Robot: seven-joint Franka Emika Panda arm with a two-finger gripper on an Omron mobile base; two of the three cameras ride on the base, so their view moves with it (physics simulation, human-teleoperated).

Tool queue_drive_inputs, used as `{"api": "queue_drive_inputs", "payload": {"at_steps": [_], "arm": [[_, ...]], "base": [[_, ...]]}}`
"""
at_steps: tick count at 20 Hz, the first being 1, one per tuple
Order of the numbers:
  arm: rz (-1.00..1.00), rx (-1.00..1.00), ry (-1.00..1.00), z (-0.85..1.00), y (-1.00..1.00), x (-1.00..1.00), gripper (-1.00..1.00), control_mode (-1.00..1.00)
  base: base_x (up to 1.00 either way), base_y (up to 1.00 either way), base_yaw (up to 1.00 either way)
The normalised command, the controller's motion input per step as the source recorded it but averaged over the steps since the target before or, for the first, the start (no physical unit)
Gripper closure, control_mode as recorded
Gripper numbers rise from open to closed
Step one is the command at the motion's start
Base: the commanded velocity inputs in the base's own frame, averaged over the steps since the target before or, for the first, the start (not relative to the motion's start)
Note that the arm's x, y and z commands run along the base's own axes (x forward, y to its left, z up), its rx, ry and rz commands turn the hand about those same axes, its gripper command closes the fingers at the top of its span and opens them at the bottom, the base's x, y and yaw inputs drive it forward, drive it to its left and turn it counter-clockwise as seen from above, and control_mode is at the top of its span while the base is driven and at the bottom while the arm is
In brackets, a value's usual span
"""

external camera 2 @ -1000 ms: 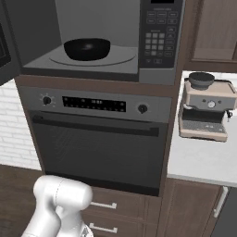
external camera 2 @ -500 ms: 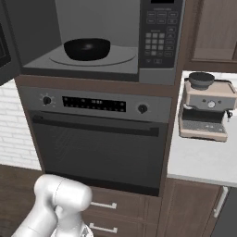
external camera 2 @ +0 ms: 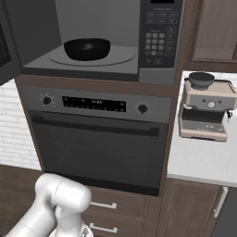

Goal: Open the microwave, place the bowl with waffle inside the microwave, then close the microwave door and turn it on.

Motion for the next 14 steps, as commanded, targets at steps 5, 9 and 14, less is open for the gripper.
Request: {"api": "queue_drive_inputs", "payload": {"at_steps": [5, 9, 14], "arm": [[-0.53, -0.01, 0.0, -0.08, 0.01, 0.26, -1.0, -1.0], [-0.46, 0.01, 0.0, -0.05, 0.0, 0.02, -1.0, -1.0], [-0.22, 0.21, 0.0, -0.16, -0.45, 0.2, -1.0, -1.0]], "base": [[0.0, 0.0, 0.0], [0.0, 0.0, 0.0], [0.0, 0.0, 0.0]]}}
